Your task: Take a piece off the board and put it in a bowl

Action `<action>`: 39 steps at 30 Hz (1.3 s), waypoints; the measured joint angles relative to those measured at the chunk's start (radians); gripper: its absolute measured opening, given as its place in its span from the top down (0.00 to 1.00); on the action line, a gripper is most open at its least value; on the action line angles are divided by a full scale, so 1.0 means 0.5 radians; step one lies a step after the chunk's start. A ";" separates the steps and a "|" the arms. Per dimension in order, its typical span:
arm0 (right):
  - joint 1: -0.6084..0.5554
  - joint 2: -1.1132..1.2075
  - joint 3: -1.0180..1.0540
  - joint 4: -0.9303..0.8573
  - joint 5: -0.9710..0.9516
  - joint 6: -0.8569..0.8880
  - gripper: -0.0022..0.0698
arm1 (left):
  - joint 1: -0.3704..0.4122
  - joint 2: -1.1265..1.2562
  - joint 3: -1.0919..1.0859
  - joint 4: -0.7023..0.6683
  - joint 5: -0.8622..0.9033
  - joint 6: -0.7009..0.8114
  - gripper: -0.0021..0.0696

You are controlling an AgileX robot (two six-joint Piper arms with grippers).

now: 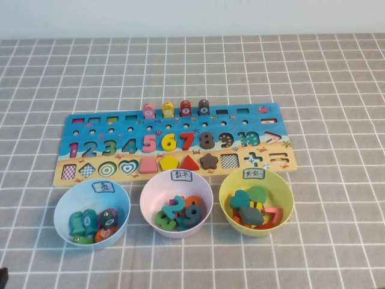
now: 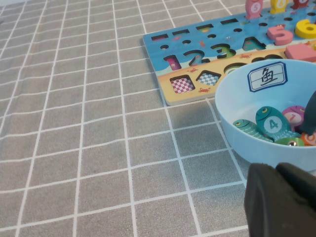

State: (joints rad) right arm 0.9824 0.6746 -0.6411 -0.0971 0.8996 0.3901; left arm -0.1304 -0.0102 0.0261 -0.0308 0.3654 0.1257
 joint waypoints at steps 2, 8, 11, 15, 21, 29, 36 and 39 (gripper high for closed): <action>0.000 -0.107 0.071 0.012 0.032 -0.066 0.99 | 0.000 0.000 0.000 0.000 0.000 0.000 0.98; 0.000 -0.418 0.351 -0.074 -0.239 -0.219 0.99 | 0.000 0.000 0.000 0.000 0.000 0.000 0.98; 0.000 -0.508 0.530 -0.250 -0.522 -0.216 0.99 | 0.000 0.000 0.000 0.000 0.000 0.000 0.98; -0.249 -0.644 0.791 -0.382 -0.944 -0.090 0.99 | 0.000 0.000 0.000 0.000 0.000 0.000 0.98; -0.911 -0.815 1.115 -0.538 -1.469 -0.070 0.99 | 0.000 0.000 0.000 0.000 0.000 0.000 0.98; -1.431 -1.093 1.328 -0.570 -1.731 -0.065 0.99 | 0.000 0.000 0.000 0.000 0.000 0.000 0.98; -1.450 -1.360 1.333 -0.573 -1.652 -0.060 0.99 | 0.000 0.000 0.000 0.000 0.000 0.000 0.98; -1.458 -1.363 1.333 -0.573 -1.628 -0.060 0.99 | 0.000 0.000 0.000 0.000 0.000 0.000 0.98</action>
State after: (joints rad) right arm 0.2534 -0.0068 0.0255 -0.3837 0.0857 0.3599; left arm -0.1304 -0.0102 0.0261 -0.0308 0.3654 0.1257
